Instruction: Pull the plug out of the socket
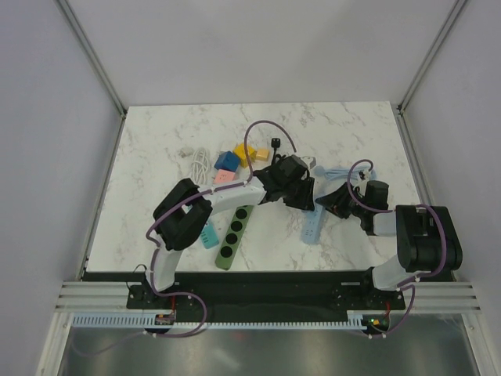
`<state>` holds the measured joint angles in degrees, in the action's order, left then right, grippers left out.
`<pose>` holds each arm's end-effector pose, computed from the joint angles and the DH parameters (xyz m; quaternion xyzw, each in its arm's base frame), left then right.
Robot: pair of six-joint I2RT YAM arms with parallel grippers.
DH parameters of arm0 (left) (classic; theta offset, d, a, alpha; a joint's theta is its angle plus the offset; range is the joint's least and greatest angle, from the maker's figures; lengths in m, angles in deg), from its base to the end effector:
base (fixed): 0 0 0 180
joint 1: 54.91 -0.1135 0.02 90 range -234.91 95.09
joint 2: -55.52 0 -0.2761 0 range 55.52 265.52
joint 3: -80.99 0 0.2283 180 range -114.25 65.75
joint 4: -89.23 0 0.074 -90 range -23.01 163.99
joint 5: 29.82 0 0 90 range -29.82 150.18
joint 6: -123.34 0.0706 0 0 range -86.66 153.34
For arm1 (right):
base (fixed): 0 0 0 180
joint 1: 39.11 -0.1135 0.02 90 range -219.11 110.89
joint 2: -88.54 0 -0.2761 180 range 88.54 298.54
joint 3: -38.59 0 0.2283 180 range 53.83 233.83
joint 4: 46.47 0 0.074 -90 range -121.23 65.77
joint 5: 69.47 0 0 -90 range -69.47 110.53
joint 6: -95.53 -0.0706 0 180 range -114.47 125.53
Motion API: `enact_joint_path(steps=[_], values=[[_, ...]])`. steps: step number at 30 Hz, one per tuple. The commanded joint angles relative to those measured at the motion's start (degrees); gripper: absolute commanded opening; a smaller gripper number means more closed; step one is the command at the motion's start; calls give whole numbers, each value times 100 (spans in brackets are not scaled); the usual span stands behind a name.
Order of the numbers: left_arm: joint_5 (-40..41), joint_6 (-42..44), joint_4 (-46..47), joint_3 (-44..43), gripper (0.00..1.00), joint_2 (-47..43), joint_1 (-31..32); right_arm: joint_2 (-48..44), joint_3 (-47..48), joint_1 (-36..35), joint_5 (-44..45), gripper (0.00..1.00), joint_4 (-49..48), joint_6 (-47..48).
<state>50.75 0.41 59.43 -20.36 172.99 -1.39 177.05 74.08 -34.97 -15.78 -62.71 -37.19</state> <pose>0.2681 -0.3821 0.1919 0.1954 0.9034 -0.3116 0.2203 0.2573 0.0233 0.1288 0.2098 0.8350 0.4035 0.3097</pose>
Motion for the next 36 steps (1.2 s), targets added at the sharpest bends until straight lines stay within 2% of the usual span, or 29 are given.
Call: enact_joint_path(steps=[1, 4, 10, 12, 13, 14, 15, 17, 24, 28, 30, 32, 36], values=[[-564, 332, -250, 128, 2, -514, -297, -18, -39, 104, 643, 0, 2, 457], [-1190, -64, 261, 454, 2, -541, -482, -27, -39, 96, 643, 0, -7, 457], [-1561, -381, 524, 612, 2, -628, -605, -36, -39, 96, 661, 0, 11, 457], [-1291, -206, 351, 525, 2, -699, -527, -36, -30, 96, 661, 0, 11, 466], [-637, -31, 114, 411, 2, -708, -448, -36, -30, 104, 661, 0, 19, 458], [-186, 423, -567, 236, 2, -664, -343, -44, -39, 96, 661, 0, 11, 466], [610, 662, -852, -148, 2, -603, -116, -36, -39, 104, 661, 0, 19, 458], [925, 1006, -1248, -397, 2, -541, 9, -44, -39, 104, 670, 0, 19, 457], [434, 788, -996, -187, 2, -646, -78, -53, -39, 96, 678, 0, 28, 466], [-461, 437, -444, 75, 2, -839, -341, -71, -48, 104, 678, 0, 37, 466], [-1249, -28, 13, 488, 2, -945, -647, -71, -48, 96, 687, 0, 37, 466], [-1657, -442, 656, 839, 2, -1024, -833, -71, -47, 96, 687, 0, 37, 475], [-1467, -259, 570, 929, 2, -1200, -948, -79, -56, 104, 678, 0, 28, 466]])
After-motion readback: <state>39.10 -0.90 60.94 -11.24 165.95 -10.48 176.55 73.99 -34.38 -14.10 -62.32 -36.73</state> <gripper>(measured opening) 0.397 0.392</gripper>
